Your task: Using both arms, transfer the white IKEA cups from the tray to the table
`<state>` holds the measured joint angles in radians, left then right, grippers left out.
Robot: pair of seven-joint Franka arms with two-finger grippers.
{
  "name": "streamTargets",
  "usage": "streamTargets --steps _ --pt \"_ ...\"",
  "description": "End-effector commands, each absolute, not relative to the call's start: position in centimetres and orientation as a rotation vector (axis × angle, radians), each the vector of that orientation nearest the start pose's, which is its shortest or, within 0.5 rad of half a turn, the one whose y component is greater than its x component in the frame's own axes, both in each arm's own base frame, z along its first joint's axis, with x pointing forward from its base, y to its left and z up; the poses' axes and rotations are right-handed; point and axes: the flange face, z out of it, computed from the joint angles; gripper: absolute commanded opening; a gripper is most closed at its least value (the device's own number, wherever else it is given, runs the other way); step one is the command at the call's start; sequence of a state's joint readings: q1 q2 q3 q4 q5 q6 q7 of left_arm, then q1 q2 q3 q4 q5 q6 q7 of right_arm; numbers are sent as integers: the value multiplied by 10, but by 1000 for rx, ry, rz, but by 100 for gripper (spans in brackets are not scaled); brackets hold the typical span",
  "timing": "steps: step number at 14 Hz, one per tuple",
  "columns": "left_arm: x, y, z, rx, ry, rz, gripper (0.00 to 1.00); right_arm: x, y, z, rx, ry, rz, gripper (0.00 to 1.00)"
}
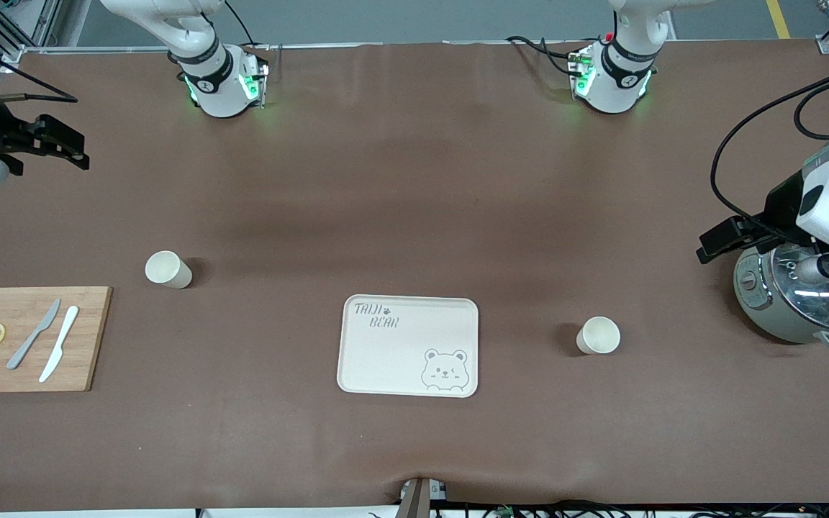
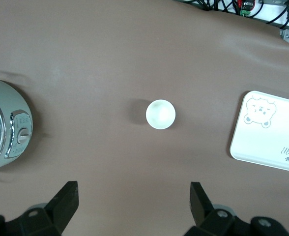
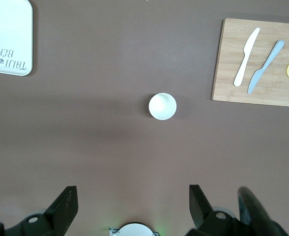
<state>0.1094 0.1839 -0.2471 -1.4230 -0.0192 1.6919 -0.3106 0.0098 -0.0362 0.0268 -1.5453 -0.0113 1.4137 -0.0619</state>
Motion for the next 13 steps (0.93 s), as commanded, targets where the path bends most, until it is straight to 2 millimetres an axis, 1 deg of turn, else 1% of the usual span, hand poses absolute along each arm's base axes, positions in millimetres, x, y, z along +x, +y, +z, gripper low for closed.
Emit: streamTargets --steps 1,2,3,5,6,8,9,11,12,13 --pt "610 -73 610 -3217 -278 -120 100 518 16 645 -3140 -125 128 100" --pt "604 -80 617 -3205 -249 -138 100 518 16 645 -3139 -125 130 100" --pt "600 -78 620 -3190 -264 -140 100 518 16 643 -3139 -125 137 100" --pt "593 -80 625 -3194 -247 -108 100 518 15 640 -3139 -120 142 100" --pt "593 -75 626 -3199 -242 -107 100 518 12 639 -3137 -111 147 100" --pt "593 -75 626 -3203 -189 -106 100 518 10 637 -3137 -106 145 100" --pt "593 -72 626 -3203 -196 -106 100 517 10 641 -3138 -103 130 100" --pt "594 -68 625 -3213 -193 -102 100 516 9 638 -3111 -94 135 100" --pt "594 -68 624 -3214 -194 -99 100 516 3 639 -3106 -73 132 100" --pt "594 -69 624 -3214 -194 -99 100 516 3 639 -3106 -73 135 100"
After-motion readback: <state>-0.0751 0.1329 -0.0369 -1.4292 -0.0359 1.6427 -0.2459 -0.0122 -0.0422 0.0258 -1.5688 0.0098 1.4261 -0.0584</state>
